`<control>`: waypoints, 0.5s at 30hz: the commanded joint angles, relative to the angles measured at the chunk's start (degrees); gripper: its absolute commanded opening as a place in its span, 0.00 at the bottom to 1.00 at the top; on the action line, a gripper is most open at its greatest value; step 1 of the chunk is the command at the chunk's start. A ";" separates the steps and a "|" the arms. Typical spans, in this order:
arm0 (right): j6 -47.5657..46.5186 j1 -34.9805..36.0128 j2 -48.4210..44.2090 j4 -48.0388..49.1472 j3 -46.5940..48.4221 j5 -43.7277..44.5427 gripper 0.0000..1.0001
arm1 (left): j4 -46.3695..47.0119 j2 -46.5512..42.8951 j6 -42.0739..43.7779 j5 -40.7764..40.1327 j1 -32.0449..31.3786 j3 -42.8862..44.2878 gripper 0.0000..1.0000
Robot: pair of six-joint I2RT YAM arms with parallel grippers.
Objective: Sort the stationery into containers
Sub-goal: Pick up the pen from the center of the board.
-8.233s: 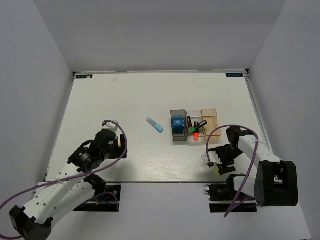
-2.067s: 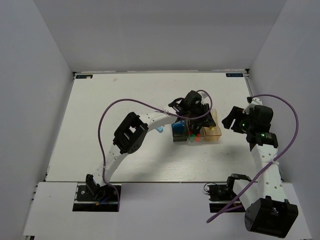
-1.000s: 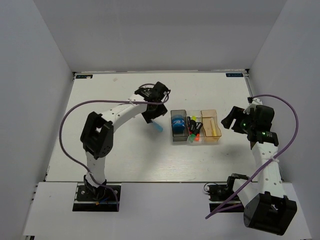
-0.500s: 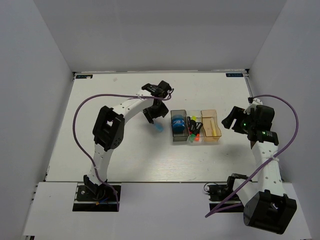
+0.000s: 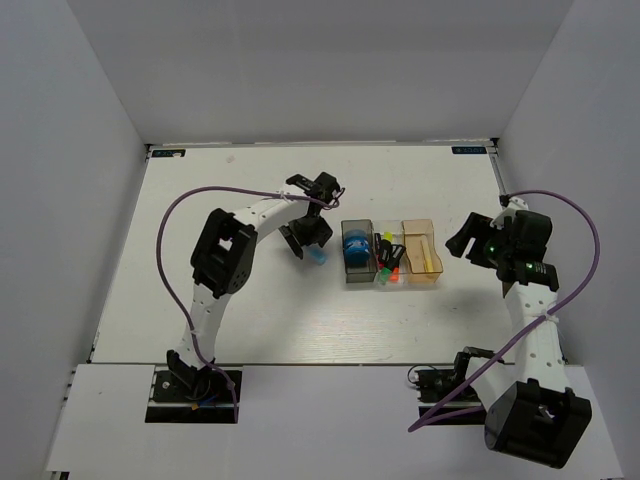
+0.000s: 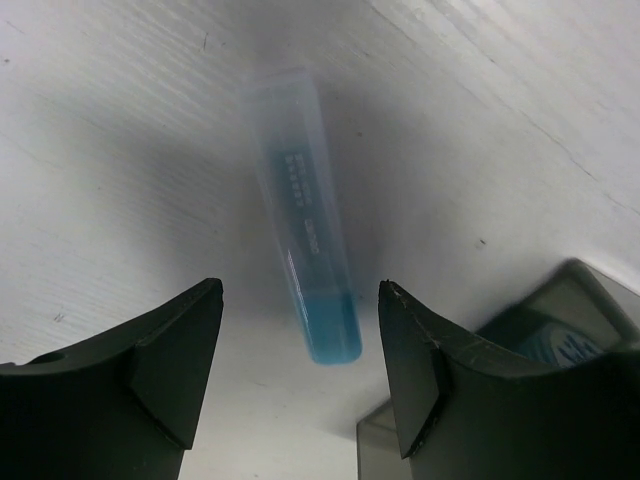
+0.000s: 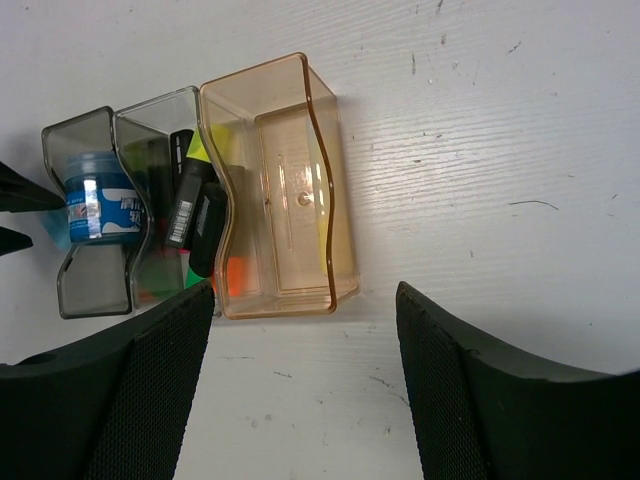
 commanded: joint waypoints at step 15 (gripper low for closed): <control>0.04 -2.49 -0.45 0.62 -0.27 -3.84 0.76 | 0.31 -1.90 -1.83 -0.01 0.83 -7.01 0.03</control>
